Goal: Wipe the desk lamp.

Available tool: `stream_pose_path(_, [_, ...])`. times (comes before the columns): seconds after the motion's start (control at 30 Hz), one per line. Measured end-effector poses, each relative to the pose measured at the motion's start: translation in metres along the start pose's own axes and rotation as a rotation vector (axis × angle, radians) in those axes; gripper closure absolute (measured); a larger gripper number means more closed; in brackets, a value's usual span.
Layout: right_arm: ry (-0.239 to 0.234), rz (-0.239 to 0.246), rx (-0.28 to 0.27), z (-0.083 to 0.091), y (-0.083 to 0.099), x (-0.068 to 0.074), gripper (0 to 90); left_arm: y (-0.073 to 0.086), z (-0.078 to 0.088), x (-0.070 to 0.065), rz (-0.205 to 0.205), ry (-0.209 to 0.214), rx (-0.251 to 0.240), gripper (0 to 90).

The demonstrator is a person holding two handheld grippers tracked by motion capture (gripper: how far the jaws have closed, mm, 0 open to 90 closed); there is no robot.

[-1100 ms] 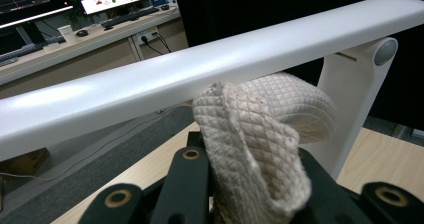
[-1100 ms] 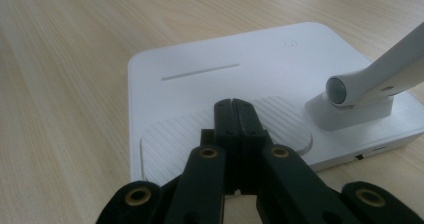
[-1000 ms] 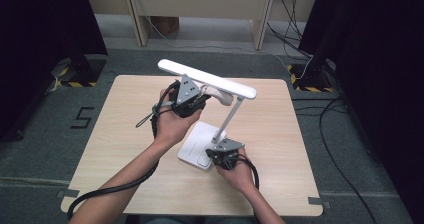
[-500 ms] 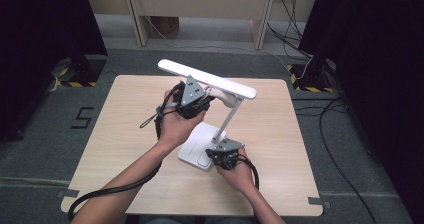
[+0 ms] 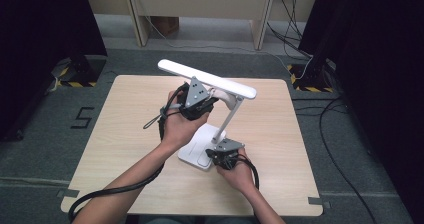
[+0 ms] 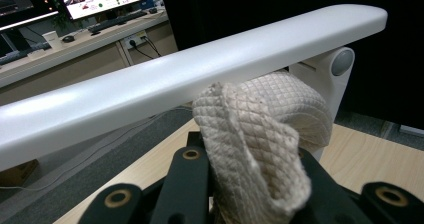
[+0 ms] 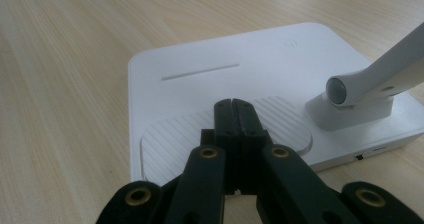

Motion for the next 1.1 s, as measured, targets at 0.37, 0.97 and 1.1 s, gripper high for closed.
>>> stream_pose_path(0.37, [-0.001, 0.003, 0.001, 0.0, 0.0, 0.0, 90.0, -0.002, -0.003, -0.007, -0.007, 0.014, -0.002, 81.0])
stream_pose_path(0.97, [-0.002, 0.002, -0.001, 0.0, 0.0, 0.0, 90.0, -0.005, -0.009, -0.017, -0.016, 0.032, -0.008, 81.0])
stream_pose_path(1.1, [-0.001, 0.004, 0.002, 0.0, 0.0, 0.0, 90.0, -0.005, -0.009, -0.017, -0.018, 0.031, -0.008, 80.9])
Point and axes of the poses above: each handheld gripper's, and its own axes: z roughly backward along the jaws, y roughly out of its underside, x roughly to its left, the point moved 7 cm from there along -z, roughly forward along the jaws
